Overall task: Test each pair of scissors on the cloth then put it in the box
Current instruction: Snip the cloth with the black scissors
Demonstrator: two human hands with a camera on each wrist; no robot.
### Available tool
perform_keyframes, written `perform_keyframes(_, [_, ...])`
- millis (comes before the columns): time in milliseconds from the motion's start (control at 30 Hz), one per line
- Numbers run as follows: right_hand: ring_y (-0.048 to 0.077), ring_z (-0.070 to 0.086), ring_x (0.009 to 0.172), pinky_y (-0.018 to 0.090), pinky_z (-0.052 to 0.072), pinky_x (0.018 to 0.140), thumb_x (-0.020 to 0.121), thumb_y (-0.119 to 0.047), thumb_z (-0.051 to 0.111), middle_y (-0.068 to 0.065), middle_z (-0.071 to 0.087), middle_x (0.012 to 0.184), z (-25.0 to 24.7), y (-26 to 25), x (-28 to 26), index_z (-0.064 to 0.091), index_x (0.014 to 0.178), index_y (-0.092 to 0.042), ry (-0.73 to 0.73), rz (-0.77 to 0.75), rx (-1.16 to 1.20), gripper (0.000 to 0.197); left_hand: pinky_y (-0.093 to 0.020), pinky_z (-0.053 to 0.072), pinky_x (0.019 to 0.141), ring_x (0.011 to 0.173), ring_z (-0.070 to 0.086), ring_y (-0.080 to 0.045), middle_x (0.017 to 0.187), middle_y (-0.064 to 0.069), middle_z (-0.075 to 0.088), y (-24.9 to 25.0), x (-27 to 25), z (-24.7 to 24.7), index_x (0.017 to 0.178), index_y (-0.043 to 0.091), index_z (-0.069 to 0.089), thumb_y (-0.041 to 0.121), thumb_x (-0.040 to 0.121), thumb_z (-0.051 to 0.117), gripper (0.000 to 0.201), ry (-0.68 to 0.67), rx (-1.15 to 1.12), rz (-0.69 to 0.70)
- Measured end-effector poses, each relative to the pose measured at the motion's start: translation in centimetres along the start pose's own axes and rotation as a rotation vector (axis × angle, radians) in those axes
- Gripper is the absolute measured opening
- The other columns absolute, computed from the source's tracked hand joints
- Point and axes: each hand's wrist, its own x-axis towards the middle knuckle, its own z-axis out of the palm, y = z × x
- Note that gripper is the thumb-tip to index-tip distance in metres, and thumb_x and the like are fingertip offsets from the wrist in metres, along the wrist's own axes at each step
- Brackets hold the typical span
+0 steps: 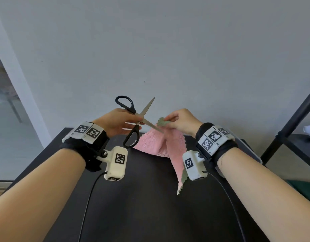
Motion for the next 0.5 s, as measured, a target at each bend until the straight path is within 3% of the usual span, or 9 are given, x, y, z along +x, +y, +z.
perform_keyframes(67, [0.014,0.061,0.089,0.022,0.046,0.084,0.083,-0.010,0.070,0.007,0.067,0.093,-0.9,0.1,0.7,0.069,0.103,-0.001,0.038,0.001,0.001,0.022,-0.024,0.057,0.067,0.084,0.069,-0.020,0.095,-0.006,0.073,0.5,0.7,0.2,0.100,0.007,0.069,0.014,0.088,0.066,0.015,-0.006,-0.001,0.017])
perform_keyframes(200, [0.007,0.056,0.069,0.014,0.043,0.063,0.086,-0.009,0.066,-0.001,0.061,0.076,-1.4,1.3,1.2,0.068,0.101,-0.001,0.046,0.047,0.034,0.016,-0.026,0.057,0.068,0.081,0.070,-0.019,0.094,-0.007,0.073,0.2,1.7,1.1,0.100,0.005,0.069,0.014,0.087,0.066,0.016,-0.033,0.011,0.028])
perform_keyframes(300, [0.009,0.057,0.073,0.016,0.045,0.067,0.087,-0.010,0.065,0.002,0.064,0.083,-0.9,2.4,0.9,0.066,0.103,-0.003,0.027,0.053,0.095,0.018,-0.031,0.055,0.075,0.078,0.069,-0.019,0.094,-0.007,0.074,-0.9,2.4,2.2,0.100,0.004,0.069,0.013,0.087,0.067,0.016,-0.057,0.030,0.019])
perform_keyframes(433, [0.011,0.061,0.073,0.021,0.047,0.074,0.085,-0.009,0.068,0.004,0.068,0.084,0.1,3.3,-0.1,0.068,0.101,-0.005,-0.053,0.022,0.099,0.017,-0.028,0.051,0.074,0.078,0.068,-0.018,0.091,-0.006,0.074,-2.6,2.9,3.3,0.095,0.006,0.069,0.013,0.087,0.067,0.012,-0.086,0.007,0.000])
perform_keyframes(500, [0.016,0.059,0.068,0.024,0.047,0.069,0.084,-0.005,0.068,0.006,0.068,0.080,0.4,3.3,-0.8,0.067,0.099,-0.004,-0.067,0.024,0.147,0.015,-0.026,0.052,0.073,0.077,0.067,-0.017,0.087,-0.005,0.073,-3.3,3.0,3.7,0.091,0.007,0.068,0.014,0.086,0.068,0.009,-0.076,-0.009,-0.007])
